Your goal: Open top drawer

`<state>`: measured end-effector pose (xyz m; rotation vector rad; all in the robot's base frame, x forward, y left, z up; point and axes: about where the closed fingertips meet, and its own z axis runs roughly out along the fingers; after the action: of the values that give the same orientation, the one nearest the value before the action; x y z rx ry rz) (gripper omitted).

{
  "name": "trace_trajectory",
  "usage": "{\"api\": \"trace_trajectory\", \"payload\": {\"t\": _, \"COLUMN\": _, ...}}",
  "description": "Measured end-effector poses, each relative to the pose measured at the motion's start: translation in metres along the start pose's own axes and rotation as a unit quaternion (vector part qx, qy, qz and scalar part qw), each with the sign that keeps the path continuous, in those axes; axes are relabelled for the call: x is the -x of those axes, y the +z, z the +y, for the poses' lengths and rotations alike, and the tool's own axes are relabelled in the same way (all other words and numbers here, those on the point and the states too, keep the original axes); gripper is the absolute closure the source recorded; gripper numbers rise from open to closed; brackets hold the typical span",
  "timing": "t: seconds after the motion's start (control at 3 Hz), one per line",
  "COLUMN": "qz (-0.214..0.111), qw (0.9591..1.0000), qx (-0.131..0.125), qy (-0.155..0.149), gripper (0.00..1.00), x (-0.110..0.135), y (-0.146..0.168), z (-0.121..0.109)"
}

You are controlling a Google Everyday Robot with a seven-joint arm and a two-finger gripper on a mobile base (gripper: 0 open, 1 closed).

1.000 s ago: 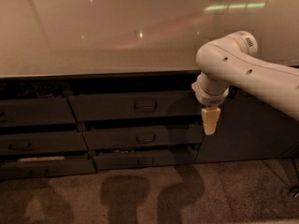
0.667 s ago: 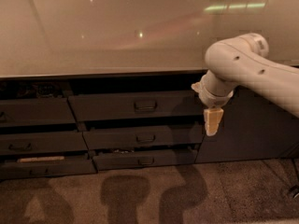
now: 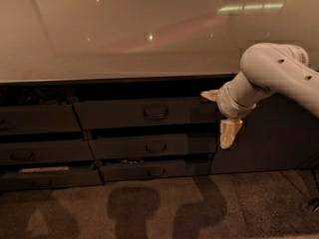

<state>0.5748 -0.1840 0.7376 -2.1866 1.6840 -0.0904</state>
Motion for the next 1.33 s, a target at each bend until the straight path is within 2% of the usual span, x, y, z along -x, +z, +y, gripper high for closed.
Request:
{"api": "trace_trajectory", "payload": {"t": 0.67, "qz": 0.008, "qw": 0.9999, "qx": 0.003, "qy": 0.008, "gripper": 0.0, "x": -0.006, "y": 0.006, "z": -0.001}}
{"api": "trace_trajectory", "payload": {"t": 1.0, "qz": -0.007, "qw": 0.999, "qx": 0.037, "qy": 0.024, "gripper": 0.0, "x": -0.036, "y": 0.036, "z": -0.004}}
{"api": "trace_trajectory", "payload": {"t": 1.33, "qz": -0.037, "qw": 0.9973, "qx": 0.054, "qy": 0.033, "gripper": 0.0, "x": -0.062, "y": 0.068, "z": -0.017}}
